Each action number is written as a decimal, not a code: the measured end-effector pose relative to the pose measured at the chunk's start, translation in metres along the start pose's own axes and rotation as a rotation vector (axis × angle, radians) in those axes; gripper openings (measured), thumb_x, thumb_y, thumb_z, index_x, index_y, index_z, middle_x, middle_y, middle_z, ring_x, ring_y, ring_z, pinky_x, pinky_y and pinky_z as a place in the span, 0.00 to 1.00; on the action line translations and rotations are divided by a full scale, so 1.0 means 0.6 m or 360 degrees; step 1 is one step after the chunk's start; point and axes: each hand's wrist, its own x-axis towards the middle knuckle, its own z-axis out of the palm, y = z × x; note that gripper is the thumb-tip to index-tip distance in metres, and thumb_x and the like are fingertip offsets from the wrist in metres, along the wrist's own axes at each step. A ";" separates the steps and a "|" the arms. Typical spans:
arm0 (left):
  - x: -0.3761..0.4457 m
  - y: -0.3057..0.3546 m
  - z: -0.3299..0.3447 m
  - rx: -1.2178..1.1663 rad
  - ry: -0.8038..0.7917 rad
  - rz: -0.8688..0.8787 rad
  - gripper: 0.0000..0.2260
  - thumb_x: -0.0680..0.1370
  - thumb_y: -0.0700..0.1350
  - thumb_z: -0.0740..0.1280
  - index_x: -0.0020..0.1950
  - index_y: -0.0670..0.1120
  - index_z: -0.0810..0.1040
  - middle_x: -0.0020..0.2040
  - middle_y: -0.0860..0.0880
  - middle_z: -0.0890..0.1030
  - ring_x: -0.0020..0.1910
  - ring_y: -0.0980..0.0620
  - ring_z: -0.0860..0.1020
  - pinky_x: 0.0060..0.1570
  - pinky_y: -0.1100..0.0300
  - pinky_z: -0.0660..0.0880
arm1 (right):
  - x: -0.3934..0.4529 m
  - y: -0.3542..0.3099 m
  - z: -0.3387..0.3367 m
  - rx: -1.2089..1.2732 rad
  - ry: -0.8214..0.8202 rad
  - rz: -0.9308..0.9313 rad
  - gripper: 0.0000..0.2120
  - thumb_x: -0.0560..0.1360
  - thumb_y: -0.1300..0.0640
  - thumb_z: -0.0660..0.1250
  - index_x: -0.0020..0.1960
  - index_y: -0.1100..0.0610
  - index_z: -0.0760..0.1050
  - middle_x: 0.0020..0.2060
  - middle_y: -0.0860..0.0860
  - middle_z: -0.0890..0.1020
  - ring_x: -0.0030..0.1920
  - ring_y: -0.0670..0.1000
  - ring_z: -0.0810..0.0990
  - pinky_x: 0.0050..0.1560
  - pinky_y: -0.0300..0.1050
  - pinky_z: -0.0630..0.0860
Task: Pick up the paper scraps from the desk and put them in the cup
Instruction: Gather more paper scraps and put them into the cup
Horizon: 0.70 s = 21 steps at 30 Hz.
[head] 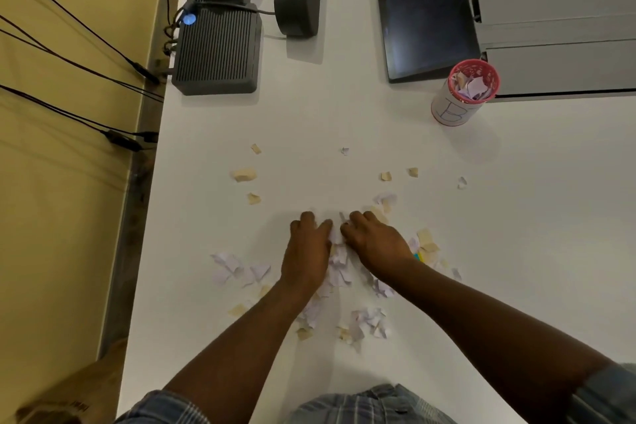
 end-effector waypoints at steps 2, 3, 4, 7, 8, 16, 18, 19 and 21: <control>-0.003 0.001 0.006 -0.0050 0.0030 0.0055 0.08 0.79 0.44 0.60 0.58 0.47 0.73 0.55 0.48 0.72 0.50 0.50 0.73 0.44 0.64 0.67 | -0.007 0.000 0.004 -0.0031 -0.0013 -0.0026 0.11 0.80 0.61 0.56 0.61 0.61 0.70 0.54 0.57 0.73 0.53 0.57 0.72 0.35 0.49 0.70; -0.003 -0.001 0.008 -0.0031 0.0055 0.0095 0.07 0.80 0.44 0.59 0.55 0.46 0.74 0.52 0.48 0.74 0.47 0.51 0.74 0.41 0.65 0.68 | -0.009 0.001 0.004 -0.0035 -0.0013 -0.0017 0.11 0.79 0.62 0.56 0.60 0.61 0.71 0.53 0.57 0.73 0.53 0.57 0.73 0.36 0.48 0.69; 0.000 -0.001 0.006 -0.0005 0.0055 0.0139 0.07 0.79 0.43 0.59 0.53 0.45 0.76 0.51 0.48 0.75 0.46 0.51 0.74 0.40 0.65 0.69 | -0.010 0.004 0.003 -0.0027 -0.0009 0.0003 0.10 0.79 0.63 0.56 0.58 0.61 0.71 0.52 0.57 0.74 0.52 0.57 0.73 0.37 0.48 0.70; 0.014 0.001 -0.002 -0.0050 0.0044 0.0241 0.08 0.77 0.37 0.62 0.52 0.41 0.81 0.51 0.44 0.79 0.49 0.48 0.77 0.48 0.60 0.73 | -0.008 0.024 -0.007 0.0072 0.0077 0.0131 0.08 0.77 0.66 0.58 0.53 0.61 0.74 0.48 0.57 0.76 0.48 0.57 0.77 0.41 0.49 0.75; 0.021 0.004 -0.007 -0.0099 0.0047 0.0228 0.08 0.76 0.37 0.64 0.51 0.41 0.81 0.51 0.44 0.80 0.49 0.47 0.78 0.49 0.60 0.74 | -0.007 0.034 -0.013 0.0132 0.0148 0.0186 0.08 0.76 0.67 0.59 0.51 0.61 0.76 0.46 0.57 0.78 0.46 0.57 0.78 0.42 0.49 0.76; 0.072 0.048 -0.032 -0.0298 0.0079 0.0318 0.06 0.75 0.37 0.67 0.49 0.41 0.83 0.49 0.45 0.82 0.46 0.49 0.80 0.46 0.67 0.70 | -0.008 0.139 -0.144 0.0758 0.0987 0.0569 0.07 0.74 0.61 0.69 0.49 0.61 0.83 0.43 0.60 0.85 0.41 0.61 0.84 0.47 0.54 0.79; 0.083 0.061 -0.034 -0.0310 0.0078 0.0351 0.06 0.76 0.37 0.67 0.50 0.41 0.82 0.49 0.44 0.81 0.47 0.49 0.80 0.47 0.67 0.71 | -0.006 0.171 -0.187 0.0792 0.1161 0.0642 0.07 0.74 0.60 0.69 0.49 0.61 0.83 0.42 0.58 0.86 0.41 0.58 0.84 0.49 0.54 0.80; 0.087 0.068 -0.036 -0.0309 0.0074 0.0364 0.06 0.76 0.37 0.67 0.50 0.41 0.82 0.50 0.44 0.81 0.47 0.49 0.80 0.47 0.67 0.72 | -0.002 0.190 -0.208 0.0752 0.1209 0.0682 0.08 0.74 0.59 0.68 0.50 0.60 0.83 0.43 0.57 0.86 0.42 0.57 0.84 0.50 0.53 0.80; 0.097 0.080 -0.039 -0.0310 0.0085 0.0405 0.06 0.76 0.37 0.67 0.50 0.40 0.82 0.50 0.43 0.81 0.48 0.48 0.80 0.48 0.65 0.73 | 0.011 0.230 -0.242 0.0518 0.1219 0.0767 0.09 0.76 0.57 0.66 0.51 0.59 0.82 0.45 0.57 0.86 0.45 0.57 0.84 0.51 0.51 0.80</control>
